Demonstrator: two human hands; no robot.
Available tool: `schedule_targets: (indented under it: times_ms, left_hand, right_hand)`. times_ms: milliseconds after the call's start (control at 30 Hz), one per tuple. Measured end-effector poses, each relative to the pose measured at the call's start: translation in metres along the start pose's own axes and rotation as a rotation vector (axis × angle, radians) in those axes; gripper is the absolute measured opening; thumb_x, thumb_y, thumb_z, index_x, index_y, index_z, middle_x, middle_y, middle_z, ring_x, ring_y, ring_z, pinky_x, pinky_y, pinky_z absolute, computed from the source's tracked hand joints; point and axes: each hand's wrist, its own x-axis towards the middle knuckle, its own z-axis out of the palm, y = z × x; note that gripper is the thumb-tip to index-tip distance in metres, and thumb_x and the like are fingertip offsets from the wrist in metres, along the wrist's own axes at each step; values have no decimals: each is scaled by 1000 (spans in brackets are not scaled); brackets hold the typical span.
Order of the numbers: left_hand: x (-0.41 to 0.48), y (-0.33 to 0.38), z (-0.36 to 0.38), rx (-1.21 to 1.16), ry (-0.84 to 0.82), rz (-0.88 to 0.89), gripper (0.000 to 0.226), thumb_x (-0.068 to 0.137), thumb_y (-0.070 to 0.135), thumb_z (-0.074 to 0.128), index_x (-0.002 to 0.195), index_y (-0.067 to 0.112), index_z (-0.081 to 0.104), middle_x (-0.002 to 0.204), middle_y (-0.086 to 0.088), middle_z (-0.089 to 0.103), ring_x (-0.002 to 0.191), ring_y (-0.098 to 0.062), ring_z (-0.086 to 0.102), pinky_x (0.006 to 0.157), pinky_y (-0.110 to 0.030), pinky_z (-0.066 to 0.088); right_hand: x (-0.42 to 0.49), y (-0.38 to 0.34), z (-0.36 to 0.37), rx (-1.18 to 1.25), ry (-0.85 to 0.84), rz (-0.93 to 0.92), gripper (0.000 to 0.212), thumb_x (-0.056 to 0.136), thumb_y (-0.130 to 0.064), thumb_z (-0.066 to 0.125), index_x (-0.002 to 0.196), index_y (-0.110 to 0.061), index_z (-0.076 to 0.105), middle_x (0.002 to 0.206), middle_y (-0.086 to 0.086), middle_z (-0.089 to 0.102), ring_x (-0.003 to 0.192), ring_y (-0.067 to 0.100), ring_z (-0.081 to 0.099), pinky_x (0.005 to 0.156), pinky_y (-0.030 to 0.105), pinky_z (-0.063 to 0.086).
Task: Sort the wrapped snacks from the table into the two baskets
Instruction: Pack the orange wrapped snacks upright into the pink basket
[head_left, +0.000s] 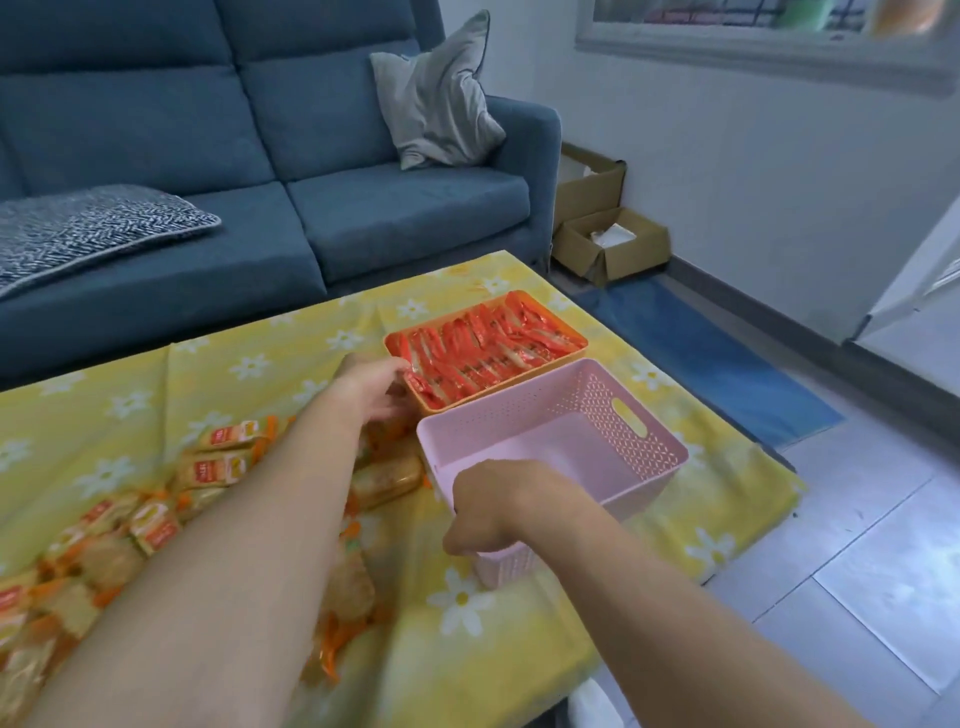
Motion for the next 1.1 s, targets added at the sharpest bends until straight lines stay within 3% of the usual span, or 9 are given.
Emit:
schedule_targets:
  times_ms: [133, 267, 367, 500, 667, 767, 867, 967, 1100]
  left_hand:
    - [-20, -4, -45, 89, 49, 91, 29, 102, 28, 53, 126, 14, 59, 115, -12, 69, 93, -26, 65, 80, -37, 55]
    - [-68, -43, -105, 482, 68, 269, 13, 93, 18, 62, 85, 18, 72, 83, -3, 70, 75, -20, 60, 66, -28, 45]
    - [-118, -86, -148, 734, 87, 340, 8, 88, 15, 69, 88, 19, 76, 89, 6, 71, 86, -11, 62, 74, -25, 45]
    - [-154, -135, -174, 926, -121, 356, 21, 80, 17, 76, 94, 32, 72, 97, 7, 64, 88, -9, 61, 76, -18, 45]
    - [-164, -175, -165, 1183, -189, 416, 67, 69, 48, 81, 129, 31, 57, 131, 1, 55, 122, -22, 49, 101, -36, 44]
    - [-166, -178, -152, 1338, -125, 509, 67, 72, 55, 77, 131, 34, 54, 134, 4, 51, 129, -22, 40, 100, -36, 41]
    - [-169, -174, -152, 1272, 23, 553, 58, 74, 60, 69, 124, 32, 59, 121, 3, 50, 121, -22, 42, 97, -36, 40]
    - [-166, -172, -158, 1143, 206, 554, 49, 75, 48, 65, 117, 26, 52, 116, 5, 50, 113, -21, 48, 92, -33, 38]
    - [-154, -174, -156, 1253, 200, 461, 50, 78, 33, 67, 122, 25, 44, 125, 2, 58, 121, -23, 52, 101, -37, 36]
  right_hand:
    - [-9, -17, -5, -120, 295, 36, 9, 92, -21, 54, 99, -21, 59, 103, 0, 67, 90, 25, 62, 66, 29, 35]
    - [-7, -49, -6, 111, 625, -24, 33, 94, -21, 51, 127, -18, 52, 115, 10, 67, 106, 36, 66, 70, 37, 38]
    - [12, -83, 20, 182, 476, -135, 31, 93, -21, 49, 123, -16, 55, 121, 15, 64, 112, 39, 62, 78, 40, 47]
    - [35, -103, 63, 200, 289, -54, 43, 96, -31, 50, 135, -12, 47, 139, 18, 51, 123, 40, 58, 95, 45, 49]
    - [44, -117, 78, 254, 300, 51, 71, 84, -36, 72, 137, -8, 35, 136, 18, 54, 121, 38, 59, 91, 44, 51]
    - [49, -117, 68, 270, 299, 51, 72, 83, -32, 73, 139, -2, 39, 141, 21, 43, 122, 38, 57, 94, 42, 51]
    - [56, -113, 54, 180, 388, -64, 50, 83, -26, 67, 127, -7, 50, 134, 17, 45, 122, 38, 53, 97, 42, 47]
    - [68, -115, 49, -10, 421, -253, 45, 85, -21, 60, 128, -11, 49, 134, 9, 48, 127, 34, 48, 98, 46, 48]
    - [84, -121, 56, -169, 373, -274, 57, 86, -23, 63, 138, -20, 41, 141, 1, 48, 132, 27, 45, 99, 48, 48]
